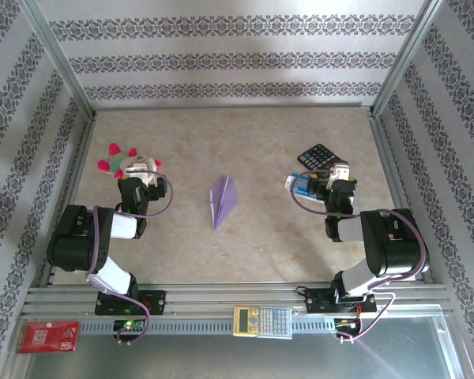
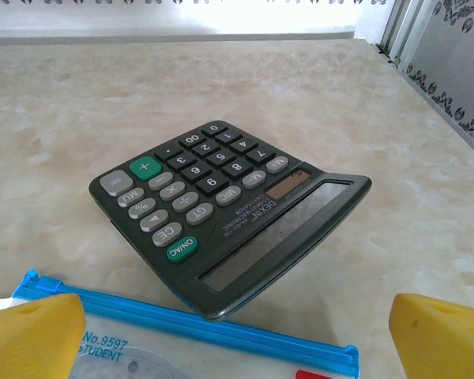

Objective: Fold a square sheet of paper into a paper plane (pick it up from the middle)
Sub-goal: Reset both arms

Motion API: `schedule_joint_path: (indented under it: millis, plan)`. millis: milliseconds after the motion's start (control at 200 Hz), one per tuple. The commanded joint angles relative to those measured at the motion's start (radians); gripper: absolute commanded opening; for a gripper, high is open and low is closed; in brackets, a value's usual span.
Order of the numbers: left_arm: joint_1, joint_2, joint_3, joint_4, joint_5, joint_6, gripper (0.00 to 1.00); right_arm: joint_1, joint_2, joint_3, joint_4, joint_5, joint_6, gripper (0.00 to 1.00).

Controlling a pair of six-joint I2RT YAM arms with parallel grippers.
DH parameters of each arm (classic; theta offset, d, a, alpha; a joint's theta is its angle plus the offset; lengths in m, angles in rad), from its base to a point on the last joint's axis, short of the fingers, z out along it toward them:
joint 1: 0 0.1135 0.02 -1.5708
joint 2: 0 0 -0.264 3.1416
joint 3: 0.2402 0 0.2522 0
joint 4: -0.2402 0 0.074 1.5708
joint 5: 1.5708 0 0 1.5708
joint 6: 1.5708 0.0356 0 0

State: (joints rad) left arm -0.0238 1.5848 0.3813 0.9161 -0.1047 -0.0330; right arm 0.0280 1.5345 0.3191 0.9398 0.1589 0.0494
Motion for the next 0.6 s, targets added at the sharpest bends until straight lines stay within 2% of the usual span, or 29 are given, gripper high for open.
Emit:
schedule_joint_path:
  millis: [0,595]
  plan:
    - [0.016,0.003,-0.028,0.090,0.000,0.006,1.00,0.001,-0.009,0.018,0.036,-0.002,0.012,0.98]
    - [0.016,0.007,-0.015,0.072,-0.005,0.006,1.00,0.013,-0.008,0.018,0.031,0.013,0.001,0.98]
